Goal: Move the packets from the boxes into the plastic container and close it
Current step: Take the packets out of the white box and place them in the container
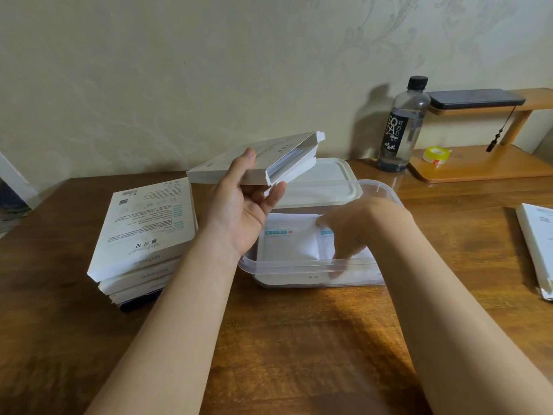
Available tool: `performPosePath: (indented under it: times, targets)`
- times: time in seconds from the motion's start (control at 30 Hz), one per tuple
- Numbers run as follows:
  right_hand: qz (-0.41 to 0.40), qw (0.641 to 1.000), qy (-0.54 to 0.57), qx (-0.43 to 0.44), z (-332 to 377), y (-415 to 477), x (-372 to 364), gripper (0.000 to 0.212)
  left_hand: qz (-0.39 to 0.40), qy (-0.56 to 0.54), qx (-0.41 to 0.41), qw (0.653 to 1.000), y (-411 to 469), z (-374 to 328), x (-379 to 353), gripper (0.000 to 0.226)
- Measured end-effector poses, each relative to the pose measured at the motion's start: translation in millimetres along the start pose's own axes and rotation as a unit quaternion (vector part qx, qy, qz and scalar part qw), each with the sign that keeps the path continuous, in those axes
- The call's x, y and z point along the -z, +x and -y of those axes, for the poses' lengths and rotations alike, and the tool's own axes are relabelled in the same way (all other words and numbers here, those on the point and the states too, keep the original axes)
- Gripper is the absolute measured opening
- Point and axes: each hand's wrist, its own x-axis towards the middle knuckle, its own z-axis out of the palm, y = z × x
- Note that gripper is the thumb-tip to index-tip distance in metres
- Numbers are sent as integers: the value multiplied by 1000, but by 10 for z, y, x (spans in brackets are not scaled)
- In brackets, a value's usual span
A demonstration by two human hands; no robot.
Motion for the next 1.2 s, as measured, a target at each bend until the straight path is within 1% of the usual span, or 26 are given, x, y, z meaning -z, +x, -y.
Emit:
performPosePath:
  times: [0.07,0.1,0.13,0.17,0.2,0.23,0.3,0.33,0.37,0.43,0.53,0.7,0.77,0.83,1.0,1.1,1.2]
  targets:
    - [0,1000,1,5,-20,-74,50,89,0,-1,0,1000,0,4,-5,19]
    - [-11,1000,18,7,-53,-136,91,93,1,2,0,1000,-2,2,-7,20]
    - [-34,998,51,6,-96,-211,142,95,3,6,1,1000,-2,-1,-6,21]
    - [-74,993,95,8,-144,-294,201,92,6,10,2,1000,-4,-2,-7,22]
    - [-129,981,143,14,-190,-367,257,85,9,14,2,1000,-8,-4,-6,23]
    - [-198,961,192,25,-228,-424,302,72,13,16,1,1000,-11,-5,-5,25]
    - [-339,895,281,65,-246,-483,355,43,25,15,-7,1000,-15,-2,0,32]
    - [-384,867,305,85,-230,-500,373,34,31,12,-12,999,-14,2,4,36]
    - [-408,852,313,100,-198,-506,386,29,34,11,-15,999,-11,7,8,40]
    - [-416,849,305,117,-129,-478,376,28,34,14,-16,999,-11,9,7,40]
    - [-405,857,292,127,-81,-384,340,34,27,13,-7,1000,-12,-1,-11,28]
    - [-375,874,275,139,1,-299,307,48,23,10,-6,1000,6,-16,-3,25]
    - [-366,881,259,149,50,-277,285,48,27,10,-4,1000,2,-23,-6,23]
    - [-369,880,256,157,69,-244,270,45,28,13,-3,1000,-4,-27,-10,23]
    - [-418,865,231,157,88,-208,265,35,5,17,-12,1000,-6,-33,-1,26]
    - [-437,854,237,150,99,-193,278,23,-10,15,-15,1000,2,-33,5,28]
    - [-456,844,243,146,75,-197,290,10,-7,20,-15,1000,-3,-30,9,25]
